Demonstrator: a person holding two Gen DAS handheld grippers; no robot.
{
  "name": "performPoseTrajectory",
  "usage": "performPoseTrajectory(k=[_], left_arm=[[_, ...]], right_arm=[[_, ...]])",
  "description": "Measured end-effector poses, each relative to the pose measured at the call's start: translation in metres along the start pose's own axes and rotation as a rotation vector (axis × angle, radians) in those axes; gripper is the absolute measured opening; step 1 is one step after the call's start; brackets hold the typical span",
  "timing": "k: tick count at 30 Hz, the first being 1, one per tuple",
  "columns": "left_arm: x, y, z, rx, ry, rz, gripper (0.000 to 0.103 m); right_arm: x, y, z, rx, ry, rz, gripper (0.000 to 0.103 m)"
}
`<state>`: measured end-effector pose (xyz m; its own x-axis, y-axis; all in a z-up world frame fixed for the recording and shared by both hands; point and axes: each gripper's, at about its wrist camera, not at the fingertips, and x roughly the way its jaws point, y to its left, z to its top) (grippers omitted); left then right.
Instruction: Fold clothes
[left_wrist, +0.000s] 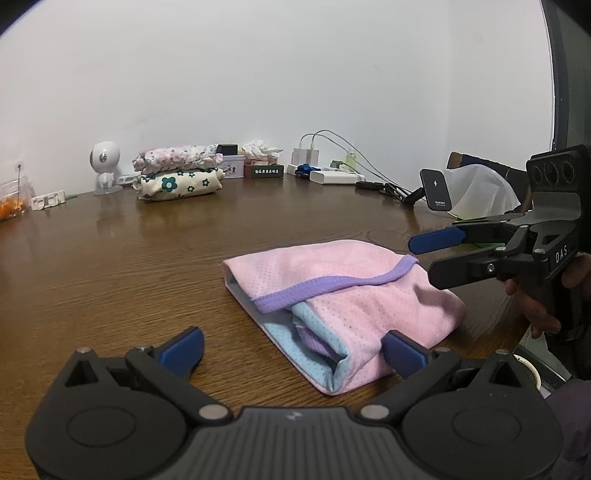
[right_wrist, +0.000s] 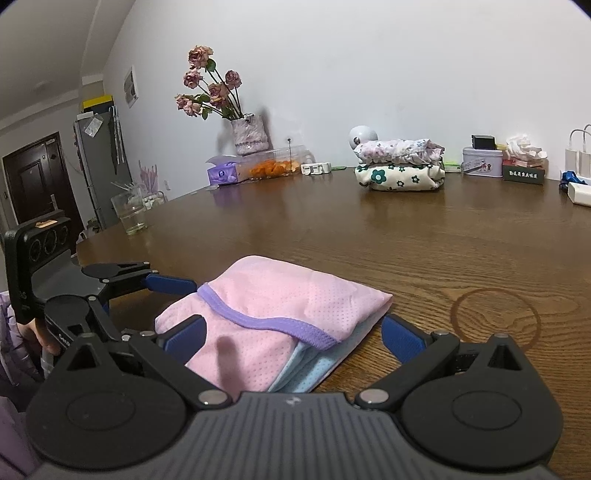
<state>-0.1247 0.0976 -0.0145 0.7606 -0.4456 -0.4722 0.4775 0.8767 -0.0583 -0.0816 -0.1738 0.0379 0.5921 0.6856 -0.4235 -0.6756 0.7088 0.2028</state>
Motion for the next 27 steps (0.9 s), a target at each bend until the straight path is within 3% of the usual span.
performPoseTrajectory(k=[27], left_arm=[[-0.0005,0.0026,0.0011,-0.019,0.003,-0.003,0.103]], right_arm=[[-0.0016,0.0034,0.0001,-0.018,-0.003,0.023,0.103]])
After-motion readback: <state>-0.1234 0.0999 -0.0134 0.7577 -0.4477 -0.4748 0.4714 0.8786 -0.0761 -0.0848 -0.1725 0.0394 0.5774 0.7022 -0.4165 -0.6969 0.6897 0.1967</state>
